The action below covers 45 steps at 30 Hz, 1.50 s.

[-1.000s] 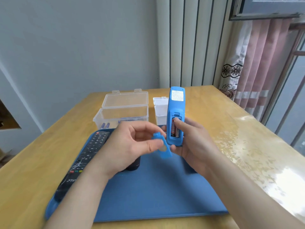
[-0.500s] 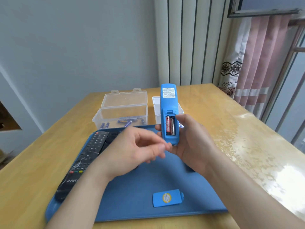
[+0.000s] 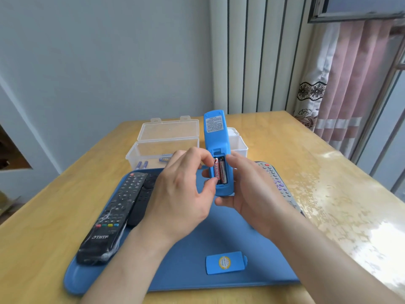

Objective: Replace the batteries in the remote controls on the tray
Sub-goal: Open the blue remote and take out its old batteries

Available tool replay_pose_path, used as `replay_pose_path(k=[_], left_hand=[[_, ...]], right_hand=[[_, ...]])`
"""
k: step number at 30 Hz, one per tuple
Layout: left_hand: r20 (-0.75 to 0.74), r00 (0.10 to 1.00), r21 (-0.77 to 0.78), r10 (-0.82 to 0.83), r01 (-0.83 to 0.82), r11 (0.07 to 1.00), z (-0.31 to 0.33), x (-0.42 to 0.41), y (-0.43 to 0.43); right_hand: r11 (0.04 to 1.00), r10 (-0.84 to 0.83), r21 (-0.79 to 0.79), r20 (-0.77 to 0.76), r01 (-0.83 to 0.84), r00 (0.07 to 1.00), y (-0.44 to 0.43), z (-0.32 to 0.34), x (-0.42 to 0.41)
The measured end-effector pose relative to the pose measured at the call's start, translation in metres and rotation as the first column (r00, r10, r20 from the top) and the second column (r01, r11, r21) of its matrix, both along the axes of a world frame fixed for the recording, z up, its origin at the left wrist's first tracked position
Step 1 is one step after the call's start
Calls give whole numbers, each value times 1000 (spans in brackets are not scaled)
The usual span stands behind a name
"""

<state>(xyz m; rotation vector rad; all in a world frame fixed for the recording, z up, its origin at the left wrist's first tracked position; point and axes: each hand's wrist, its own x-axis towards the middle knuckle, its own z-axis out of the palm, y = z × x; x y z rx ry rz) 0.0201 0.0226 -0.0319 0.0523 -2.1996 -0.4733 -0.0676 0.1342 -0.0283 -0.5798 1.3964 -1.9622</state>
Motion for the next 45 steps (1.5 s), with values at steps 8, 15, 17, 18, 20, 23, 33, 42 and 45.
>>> replay_pose_path(k=[8,15,17,18,20,23,33,42,45], left_hand=[[2,999,-92,52,-52,994,1,-1,1],[-20,997,-65,78,-80,995,0,-2,4],[-28,995,-61,94,-96,994,0,-2,5],[-32,995,-64,98,-100,993,0,-2,5],[-36,994,-64,102,-104,993,2,-3,5],[-33,993,-23,117,-118,993,1,-3,4],[-99,994,56,36,-30,998,1,-3,18],[221,974,166,52,-90,982,11,5,0],[172,980,595,-99,-24,804,7,0,8]], right_hand=[[1000,0,-10,-69,-1,998,-1,0,6],[1000,19,-21,-106,-22,994,-3,-3,8],[1000,14,-20,-131,-17,991,-3,-3,8],[1000,4,-15,-156,-6,988,-3,-2,8],[1000,-17,-1,-210,17,978,-3,-3,9],[1000,-10,18,-308,16,951,-5,-4,12],[996,-11,-90,-132,-1,991,0,-1,-3],[990,-61,87,-430,108,901,20,15,-19],[993,-117,-12,-267,118,957,15,10,-21]])
